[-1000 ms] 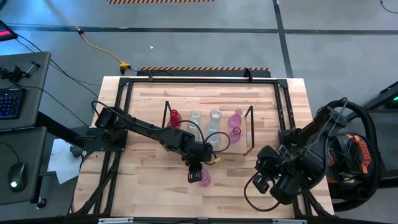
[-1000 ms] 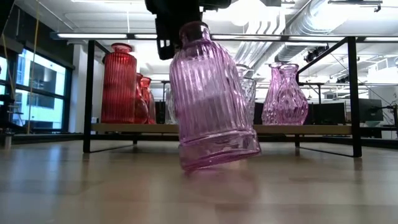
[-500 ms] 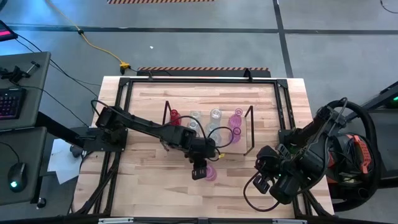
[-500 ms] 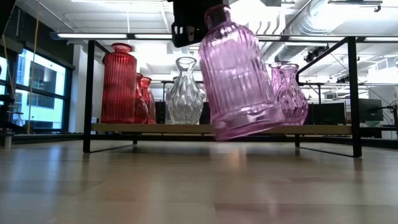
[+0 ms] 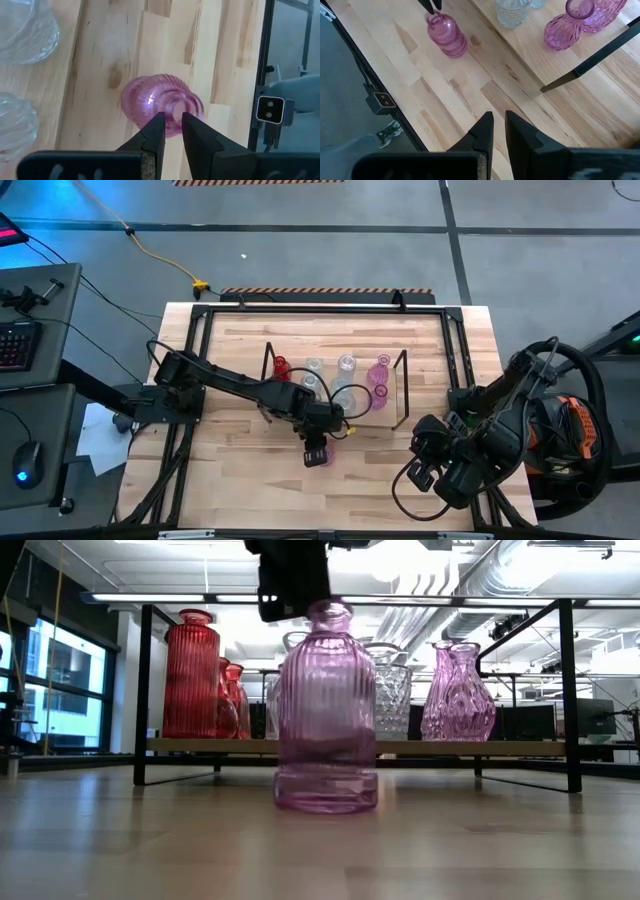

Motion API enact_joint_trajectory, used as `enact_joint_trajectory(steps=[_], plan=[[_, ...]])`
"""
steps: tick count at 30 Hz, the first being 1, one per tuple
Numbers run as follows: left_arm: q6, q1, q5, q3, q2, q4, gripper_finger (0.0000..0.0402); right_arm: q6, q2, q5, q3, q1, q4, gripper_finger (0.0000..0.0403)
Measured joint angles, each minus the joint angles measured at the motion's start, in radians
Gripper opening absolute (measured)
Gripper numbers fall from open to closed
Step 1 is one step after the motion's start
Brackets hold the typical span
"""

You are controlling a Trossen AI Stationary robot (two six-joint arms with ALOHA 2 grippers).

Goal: Sort vases onto shelf
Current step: Put the transparent vase aligned with the other transparent vase on the shelf

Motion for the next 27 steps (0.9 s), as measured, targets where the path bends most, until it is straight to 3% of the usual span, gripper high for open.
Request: enact_joint_trajectory(steps=[9, 16, 22, 27], plan=[[-0.011, 0.000, -0.021, 0.000, 0.000, -0.023, 0.0056, -0.001, 0.000, 0.000, 0.000, 0.000, 0.003, 0.0030], [-0.014, 0.000, -0.024, 0.000, -0.057, 0.006, 0.0060, -0.108, 0.000, 0.027, 0.000, -0.004, 0.036, 0.0030], [-0.027, 0.000, -0.042, 0.000, -0.127, 0.032, 0.0060, -0.360, 0.000, 0.013, 0.000, -0.063, 0.215, 0.0030], [-0.002, -0.001, -0.074, 0.000, -0.204, 0.017, 0.0060, -0.693, 0.031, -0.169, 0.001, -0.184, 0.460, 0.0030]])
